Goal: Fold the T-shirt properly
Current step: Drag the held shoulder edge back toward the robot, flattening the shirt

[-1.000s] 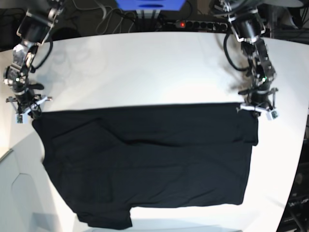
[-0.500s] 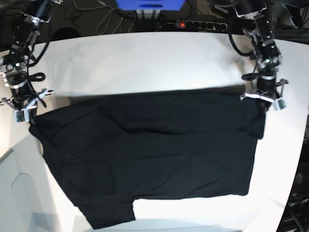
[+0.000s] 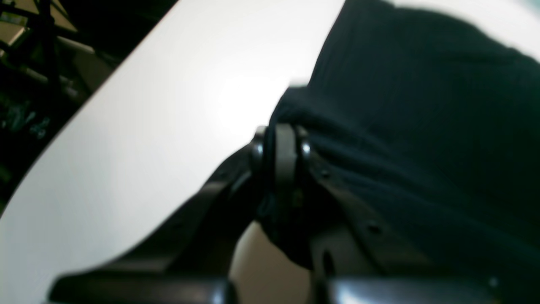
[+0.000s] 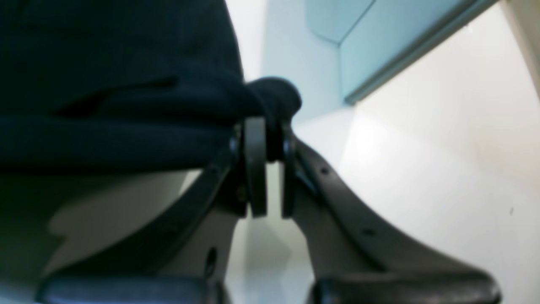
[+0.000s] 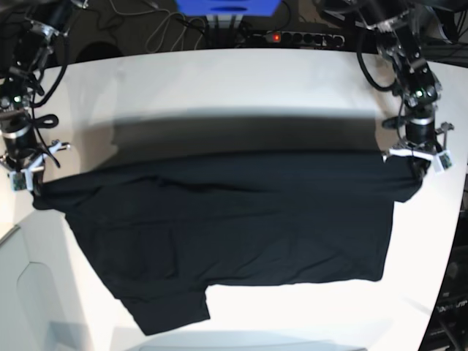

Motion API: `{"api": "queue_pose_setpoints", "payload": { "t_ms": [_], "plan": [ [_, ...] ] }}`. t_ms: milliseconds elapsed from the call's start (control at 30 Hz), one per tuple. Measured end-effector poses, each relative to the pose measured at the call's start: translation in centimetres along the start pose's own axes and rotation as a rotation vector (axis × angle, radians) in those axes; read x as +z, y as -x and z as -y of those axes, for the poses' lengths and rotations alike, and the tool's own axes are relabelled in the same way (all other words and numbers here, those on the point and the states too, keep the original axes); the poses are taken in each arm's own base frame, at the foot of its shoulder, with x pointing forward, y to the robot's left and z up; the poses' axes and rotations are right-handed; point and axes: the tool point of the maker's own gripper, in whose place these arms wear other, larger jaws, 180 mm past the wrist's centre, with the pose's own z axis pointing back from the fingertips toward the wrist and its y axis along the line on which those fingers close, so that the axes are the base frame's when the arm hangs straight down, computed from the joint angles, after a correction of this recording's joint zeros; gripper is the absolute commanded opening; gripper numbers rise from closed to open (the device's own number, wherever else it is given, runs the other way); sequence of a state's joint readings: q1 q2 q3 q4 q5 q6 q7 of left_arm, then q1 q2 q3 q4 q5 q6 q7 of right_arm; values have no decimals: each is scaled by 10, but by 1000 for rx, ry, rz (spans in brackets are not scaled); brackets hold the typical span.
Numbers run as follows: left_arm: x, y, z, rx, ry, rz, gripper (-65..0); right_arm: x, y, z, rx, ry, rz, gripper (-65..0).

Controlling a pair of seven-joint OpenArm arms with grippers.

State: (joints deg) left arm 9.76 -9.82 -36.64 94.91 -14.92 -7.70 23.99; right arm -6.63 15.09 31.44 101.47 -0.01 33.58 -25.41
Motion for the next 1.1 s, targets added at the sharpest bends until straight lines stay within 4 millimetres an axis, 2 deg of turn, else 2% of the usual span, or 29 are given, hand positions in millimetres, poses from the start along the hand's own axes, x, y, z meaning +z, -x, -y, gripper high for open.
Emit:
{"api": "queue_pose_setpoints", "payload": {
  "t_ms": [100,167,300,500,600,700,767,833,900,1000,1100],
  "plan": [
    [-14,-13,9,28,6,-36,-650,-17,-28,1,-6,-2,42,-650],
    [-22,-30,14,37,23,-28,-650,-27,-48,1,-2,-4,59,-650],
    [-28,-43,16,44,22,-31,-650,-36,-60,10,-17,11,49,-650],
    [-29,-24,12,49,15,-88,-650,-33,-40,5,-16,-2,-2,-650],
    [-22,-6,-6,72,-20,-123,-650,-30,-27,1,-13,-11,-35,-650],
    [-13,7,-29,85,-76,-154,-650,-29,-24,-2,-19,-21,-31,-650],
    [-9,12,-35,86,-87,-162,-650,-25,-22,-4,-8,-23,-36,-650],
    [-4,19,-38,79,-95,-178,-650,-16,-14,-6,5,-24,-49,-650],
    [3,29,-45,64,-103,-202,-650,-3,3,-6,13,-18,-85,-650],
    [16,53,-50,50,-114,-265,-650,16,25,-11,36,-29,-140,-650],
    [27,72,-52,57,-126,-301,-650,32,37,-7,41,-14,-162,-650]
  ]
}}
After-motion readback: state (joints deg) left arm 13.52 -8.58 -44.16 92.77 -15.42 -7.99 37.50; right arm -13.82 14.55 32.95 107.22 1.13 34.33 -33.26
